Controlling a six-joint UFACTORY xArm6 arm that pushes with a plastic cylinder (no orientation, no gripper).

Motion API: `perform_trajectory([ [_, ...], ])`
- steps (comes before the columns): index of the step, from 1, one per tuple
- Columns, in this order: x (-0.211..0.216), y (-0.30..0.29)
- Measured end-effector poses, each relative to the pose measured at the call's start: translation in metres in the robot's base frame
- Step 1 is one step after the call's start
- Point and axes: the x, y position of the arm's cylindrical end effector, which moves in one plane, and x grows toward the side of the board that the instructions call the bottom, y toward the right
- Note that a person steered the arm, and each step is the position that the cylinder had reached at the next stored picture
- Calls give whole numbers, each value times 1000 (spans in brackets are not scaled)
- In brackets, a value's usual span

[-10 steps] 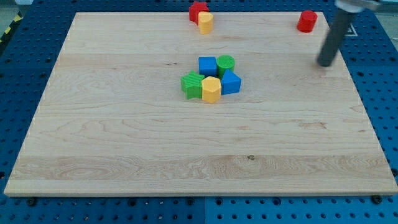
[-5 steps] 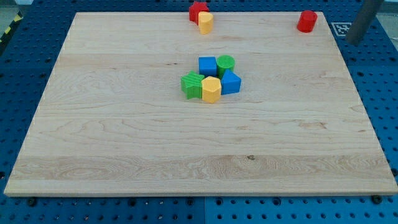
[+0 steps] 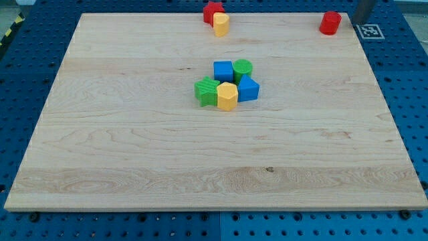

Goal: Add the red circle into the group of blocks

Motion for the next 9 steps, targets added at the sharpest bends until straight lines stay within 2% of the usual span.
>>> perform_trajectory([
  [3,7,-109],
  [4,7,-128],
  [8,5,-128],
  [9,-7,-137],
])
